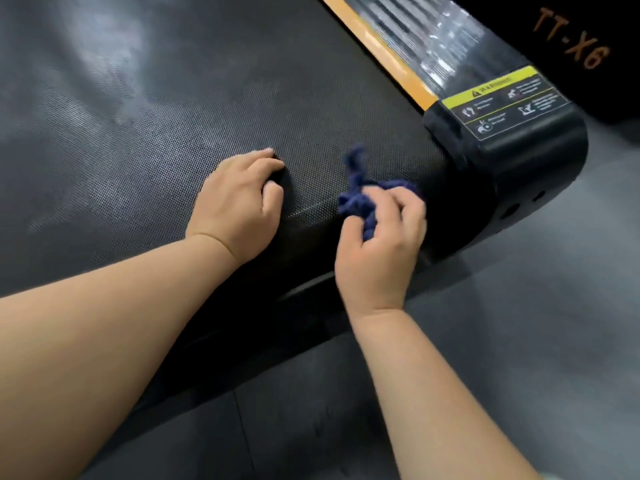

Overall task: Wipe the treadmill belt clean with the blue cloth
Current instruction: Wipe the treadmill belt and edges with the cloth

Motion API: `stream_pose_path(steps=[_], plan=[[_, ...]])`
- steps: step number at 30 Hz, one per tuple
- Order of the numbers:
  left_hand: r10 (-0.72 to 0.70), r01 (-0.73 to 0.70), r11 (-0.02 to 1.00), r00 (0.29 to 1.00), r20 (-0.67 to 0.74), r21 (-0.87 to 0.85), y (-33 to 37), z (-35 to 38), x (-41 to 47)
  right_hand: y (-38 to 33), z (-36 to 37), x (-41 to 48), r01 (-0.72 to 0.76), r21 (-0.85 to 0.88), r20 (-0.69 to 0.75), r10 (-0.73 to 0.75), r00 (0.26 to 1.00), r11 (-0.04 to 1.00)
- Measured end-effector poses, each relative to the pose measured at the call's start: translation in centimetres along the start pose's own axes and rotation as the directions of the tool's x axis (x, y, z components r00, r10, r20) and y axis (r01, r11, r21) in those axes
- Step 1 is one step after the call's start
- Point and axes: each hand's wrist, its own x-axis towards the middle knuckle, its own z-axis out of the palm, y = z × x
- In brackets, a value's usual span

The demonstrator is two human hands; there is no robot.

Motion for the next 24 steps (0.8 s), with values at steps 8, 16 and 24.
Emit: stream_pose_path(steps=[8,16,24], plan=[[-0.012,0.012,1.000,1.000,-0.001,-0.025,-0.1,-0.1,0.1,2.2,-2.2,0.1,0.131,0.085,0.073,-0.137,0.988,0.988],[-0.009,0.009,1.000,1.000,0.005,-0.017,0.0,-0.1,0.0,0.4,-0.1,-0.1,0.076,0.110,0.057,-0.083,0.995,0.991],[-0.018,0.021,0.999,0.997,-0.074,0.029,-0.1,0.2,-0.4,3.9,-1.7,1.4,0.060,0.274,0.034,-0.072,0.997,0.960]])
